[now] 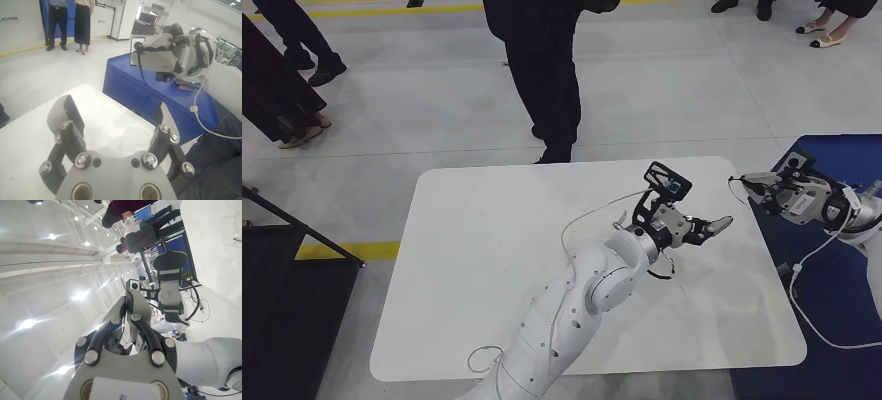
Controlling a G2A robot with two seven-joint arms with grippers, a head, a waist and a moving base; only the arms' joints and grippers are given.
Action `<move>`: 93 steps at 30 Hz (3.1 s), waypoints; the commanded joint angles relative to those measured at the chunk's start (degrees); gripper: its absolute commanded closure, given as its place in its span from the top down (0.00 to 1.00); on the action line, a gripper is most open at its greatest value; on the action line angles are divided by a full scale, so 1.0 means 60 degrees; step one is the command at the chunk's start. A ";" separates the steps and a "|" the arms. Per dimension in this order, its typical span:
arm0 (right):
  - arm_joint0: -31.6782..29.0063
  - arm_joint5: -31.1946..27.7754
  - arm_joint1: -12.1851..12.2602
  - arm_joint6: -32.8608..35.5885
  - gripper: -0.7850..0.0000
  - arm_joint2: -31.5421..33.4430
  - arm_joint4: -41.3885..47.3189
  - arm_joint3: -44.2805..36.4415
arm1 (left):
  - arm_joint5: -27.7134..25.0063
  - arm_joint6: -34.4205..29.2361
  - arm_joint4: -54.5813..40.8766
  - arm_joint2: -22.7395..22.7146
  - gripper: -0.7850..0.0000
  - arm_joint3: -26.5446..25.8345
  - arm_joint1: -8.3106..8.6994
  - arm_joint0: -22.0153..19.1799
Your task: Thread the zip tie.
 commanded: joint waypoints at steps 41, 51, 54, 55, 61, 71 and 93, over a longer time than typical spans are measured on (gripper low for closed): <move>-0.0611 0.4281 0.0933 -0.3625 0.00 -0.2809 1.0164 -0.5988 | -0.3326 -0.7304 -0.3876 -0.3809 1.00 -0.6948 0.1288 0.2534; -0.0044 0.0881 0.0887 -0.3793 0.00 -0.2315 0.7090 -0.5929 | -0.3326 -0.7304 -0.3876 -0.3809 1.00 -0.6948 0.1288 0.2534; -0.0292 0.0349 0.0790 -0.2671 0.00 -0.2415 0.6763 -0.5797 | -0.3326 -0.7304 -0.3876 -0.3809 1.00 -0.6948 0.1288 0.2534; -0.0315 0.0388 0.0763 -0.2369 0.00 -0.2443 0.6796 -0.5717 | -0.3326 -0.7304 -0.3876 -0.3809 1.00 -0.6948 0.1288 0.2534; -0.0304 0.0396 0.0740 -0.2166 0.00 -0.2437 0.6783 -0.5626 | -0.3326 -0.7304 -0.3876 -0.3809 1.00 -0.6948 0.1288 0.2534; -0.0067 0.0656 0.0737 -0.5212 0.00 -0.1530 0.7167 -0.4422 | -0.3167 -0.6082 -0.3534 -0.4297 1.00 -0.7768 0.1468 0.2630; 0.3587 0.2062 -0.0492 -0.9319 0.00 -0.6410 0.5262 -0.3189 | -0.3169 -0.5740 -0.3668 -0.4471 1.00 -0.8006 0.1554 0.2817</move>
